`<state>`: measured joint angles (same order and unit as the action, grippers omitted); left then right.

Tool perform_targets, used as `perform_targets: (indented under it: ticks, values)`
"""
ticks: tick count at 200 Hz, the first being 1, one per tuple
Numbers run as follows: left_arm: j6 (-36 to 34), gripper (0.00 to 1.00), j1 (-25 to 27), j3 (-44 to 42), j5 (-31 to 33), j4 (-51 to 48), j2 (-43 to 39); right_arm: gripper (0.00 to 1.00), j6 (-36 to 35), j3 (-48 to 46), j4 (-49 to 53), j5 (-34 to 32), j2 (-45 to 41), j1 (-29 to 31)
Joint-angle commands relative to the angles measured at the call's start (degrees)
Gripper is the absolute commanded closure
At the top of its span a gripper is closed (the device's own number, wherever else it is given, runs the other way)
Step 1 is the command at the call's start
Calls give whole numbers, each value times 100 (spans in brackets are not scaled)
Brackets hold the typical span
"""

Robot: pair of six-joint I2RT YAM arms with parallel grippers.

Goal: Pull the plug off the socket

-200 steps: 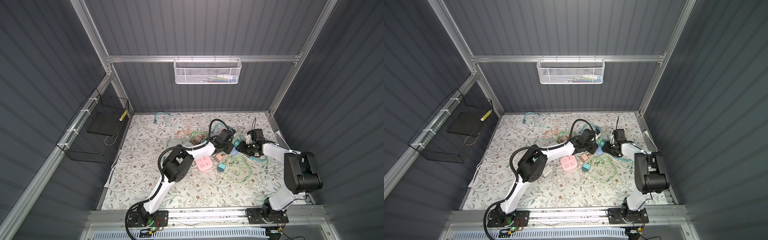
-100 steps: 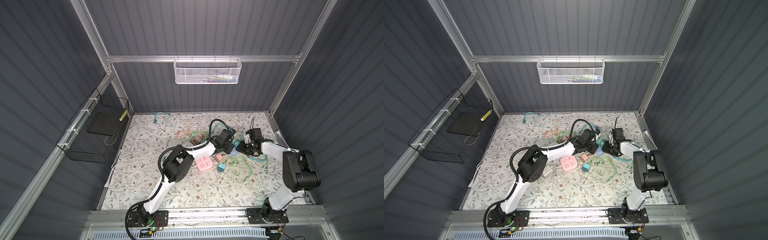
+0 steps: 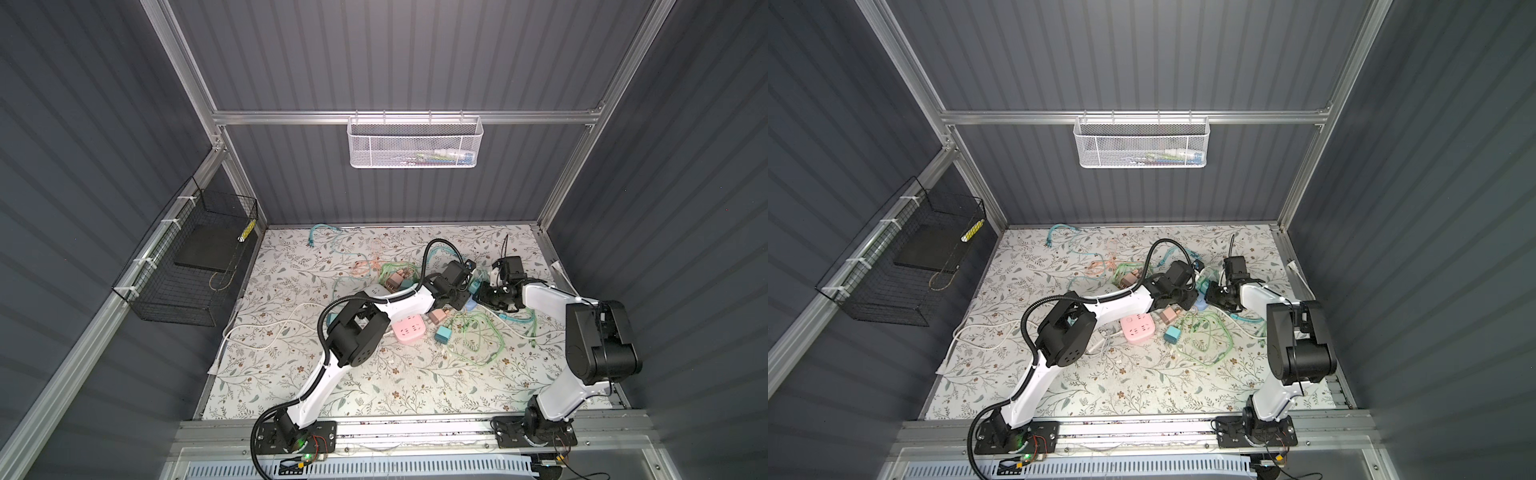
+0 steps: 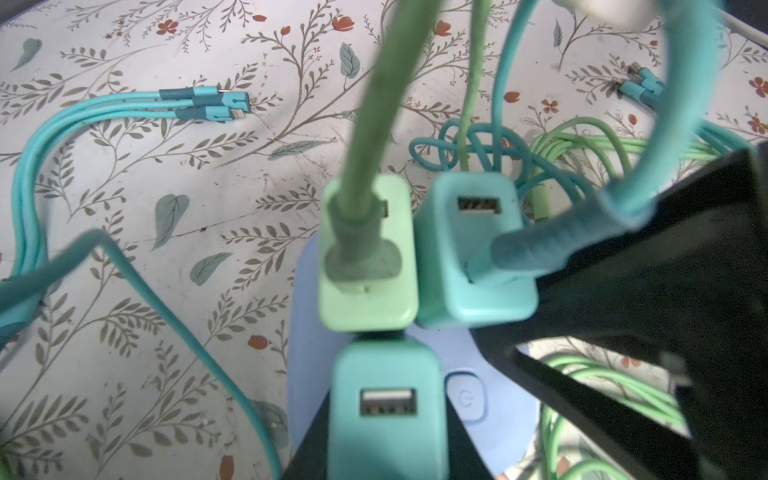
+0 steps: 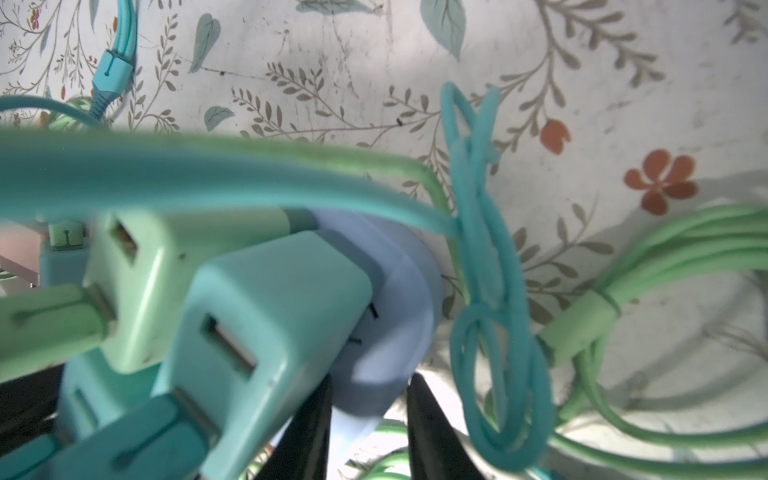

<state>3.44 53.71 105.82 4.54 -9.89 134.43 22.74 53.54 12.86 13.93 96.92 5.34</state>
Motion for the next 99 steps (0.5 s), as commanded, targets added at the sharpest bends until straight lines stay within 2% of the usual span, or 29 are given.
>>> perform_targets:
  ticks: [1, 33, 58, 84, 99]
  values:
    - [-356, 92, 192, 455, -324, 141, -127, 68, 11, 7, 60, -329, 120, 61]
    - [-567, 92, 276, 677, -426, -12, 22, 68, 11, 73, 114, -404, 165, 90]
    - [-279, 92, 214, 435, -638, 318, -140, 68, 20, 78, 114, -488, 163, 107]
    - [257, 92, -32, 276, -1275, 621, -209, 67, 28, 95, 129, -522, 178, 116]
    - [103, 92, -20, 403, -1206, 462, -110, 68, 29, 103, 132, -529, 178, 124]
